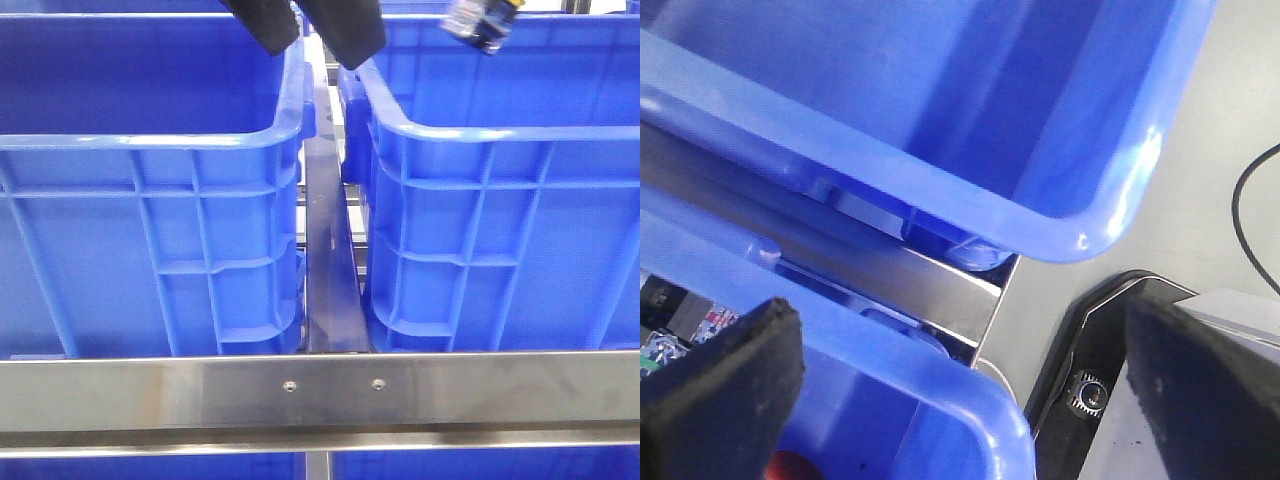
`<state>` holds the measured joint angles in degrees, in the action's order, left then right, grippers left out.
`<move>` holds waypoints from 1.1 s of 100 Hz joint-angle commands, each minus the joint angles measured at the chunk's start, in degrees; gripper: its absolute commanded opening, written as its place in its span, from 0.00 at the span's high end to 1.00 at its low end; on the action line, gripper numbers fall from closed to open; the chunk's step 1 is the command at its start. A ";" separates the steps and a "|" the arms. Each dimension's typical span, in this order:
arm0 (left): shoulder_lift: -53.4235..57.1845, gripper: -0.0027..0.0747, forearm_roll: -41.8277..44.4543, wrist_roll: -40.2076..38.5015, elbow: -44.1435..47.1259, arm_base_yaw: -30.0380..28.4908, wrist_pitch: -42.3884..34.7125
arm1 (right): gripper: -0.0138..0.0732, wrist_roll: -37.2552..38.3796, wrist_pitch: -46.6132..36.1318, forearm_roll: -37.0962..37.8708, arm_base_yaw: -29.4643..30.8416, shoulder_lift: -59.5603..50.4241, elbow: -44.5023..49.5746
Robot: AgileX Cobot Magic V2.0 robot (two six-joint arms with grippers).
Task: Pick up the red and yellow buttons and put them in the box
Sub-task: 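Grasp the red button's cap with the right gripper from the left gripper, then move the red button over the empty crate with the right gripper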
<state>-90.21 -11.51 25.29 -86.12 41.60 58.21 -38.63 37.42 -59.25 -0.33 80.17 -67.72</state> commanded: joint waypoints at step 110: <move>2.61 0.17 -1.03 -0.03 -1.67 0.40 -2.46 | 0.51 -3.11 -34.67 10.56 -3.50 18.98 -5.44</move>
<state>-90.21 -11.46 25.29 -86.12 41.60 58.21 -41.14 6.57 -48.35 -3.68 102.02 -71.12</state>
